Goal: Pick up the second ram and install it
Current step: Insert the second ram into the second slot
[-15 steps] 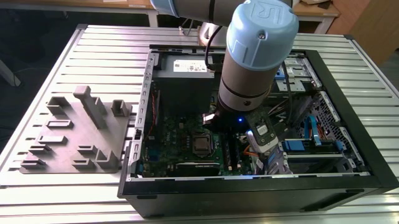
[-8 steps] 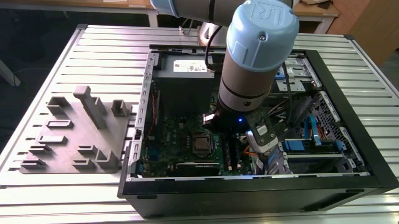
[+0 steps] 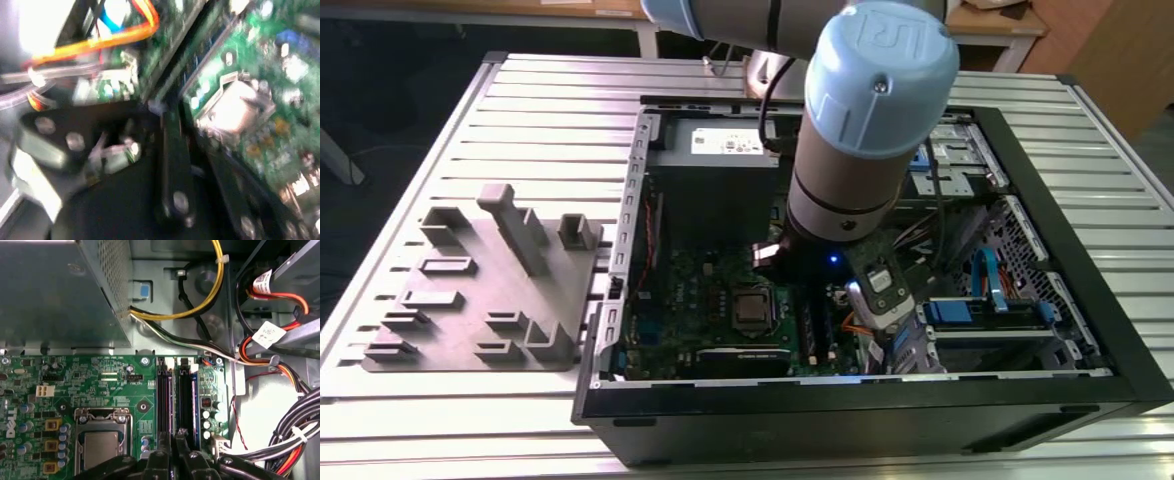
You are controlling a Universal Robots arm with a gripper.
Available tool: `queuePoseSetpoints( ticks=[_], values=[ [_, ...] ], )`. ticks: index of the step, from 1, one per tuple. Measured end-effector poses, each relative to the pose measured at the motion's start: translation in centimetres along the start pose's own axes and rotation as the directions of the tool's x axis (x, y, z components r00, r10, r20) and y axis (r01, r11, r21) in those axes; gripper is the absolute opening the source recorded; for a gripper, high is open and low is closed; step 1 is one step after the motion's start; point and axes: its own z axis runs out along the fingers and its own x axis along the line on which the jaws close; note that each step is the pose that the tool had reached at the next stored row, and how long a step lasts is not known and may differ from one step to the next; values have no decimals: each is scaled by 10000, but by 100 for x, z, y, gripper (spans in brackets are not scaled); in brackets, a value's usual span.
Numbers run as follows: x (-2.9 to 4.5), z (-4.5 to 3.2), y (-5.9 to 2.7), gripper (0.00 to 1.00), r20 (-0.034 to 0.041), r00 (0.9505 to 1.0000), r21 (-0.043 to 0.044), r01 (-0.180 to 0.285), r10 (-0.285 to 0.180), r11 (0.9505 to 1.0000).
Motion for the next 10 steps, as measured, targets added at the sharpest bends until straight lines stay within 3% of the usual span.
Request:
queuePoseSetpoints(
  ticks=[4, 10],
  values=[
    [-1, -28, 1, 16, -4, 10000, 16, 0, 0, 10000],
    [-8, -220, 29, 16, -3, 10000, 13, 0, 0, 10000]
  ],
)
